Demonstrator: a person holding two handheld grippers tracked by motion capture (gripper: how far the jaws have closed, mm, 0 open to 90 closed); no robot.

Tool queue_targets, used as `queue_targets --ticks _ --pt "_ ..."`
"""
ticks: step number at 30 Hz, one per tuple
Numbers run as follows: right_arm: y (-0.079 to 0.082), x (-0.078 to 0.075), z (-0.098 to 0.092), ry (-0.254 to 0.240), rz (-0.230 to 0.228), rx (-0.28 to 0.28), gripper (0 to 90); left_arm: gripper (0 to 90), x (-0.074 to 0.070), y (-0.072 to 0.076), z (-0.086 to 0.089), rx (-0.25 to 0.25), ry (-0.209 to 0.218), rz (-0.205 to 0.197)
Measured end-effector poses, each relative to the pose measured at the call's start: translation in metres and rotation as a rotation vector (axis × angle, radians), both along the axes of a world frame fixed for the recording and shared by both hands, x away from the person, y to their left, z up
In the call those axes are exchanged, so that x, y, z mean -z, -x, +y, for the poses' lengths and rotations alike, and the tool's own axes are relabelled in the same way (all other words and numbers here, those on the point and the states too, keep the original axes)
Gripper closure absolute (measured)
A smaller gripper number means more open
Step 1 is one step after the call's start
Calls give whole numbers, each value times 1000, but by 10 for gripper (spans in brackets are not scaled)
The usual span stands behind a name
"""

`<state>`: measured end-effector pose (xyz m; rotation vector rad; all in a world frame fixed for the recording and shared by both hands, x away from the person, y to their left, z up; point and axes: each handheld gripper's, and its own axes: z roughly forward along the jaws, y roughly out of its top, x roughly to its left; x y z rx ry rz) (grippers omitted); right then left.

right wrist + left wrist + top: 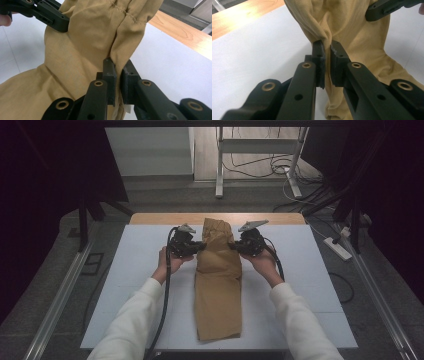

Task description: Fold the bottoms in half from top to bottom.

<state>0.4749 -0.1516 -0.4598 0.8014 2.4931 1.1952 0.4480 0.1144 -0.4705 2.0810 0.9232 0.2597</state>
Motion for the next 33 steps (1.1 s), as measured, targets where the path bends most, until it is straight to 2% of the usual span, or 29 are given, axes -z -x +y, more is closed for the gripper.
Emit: queue_targets --ticks 2,11,33 --pt "2 -1 0 1 -1 -1 832 830 -1 3 0 6 -7 -6" --pt "17 -4 -1 -2 -7 -27 833 830 -1 17 4 31 11 -12" --pt "43 5 -4 -8 10 -68 833 826 9 46 6 65 14 -11"
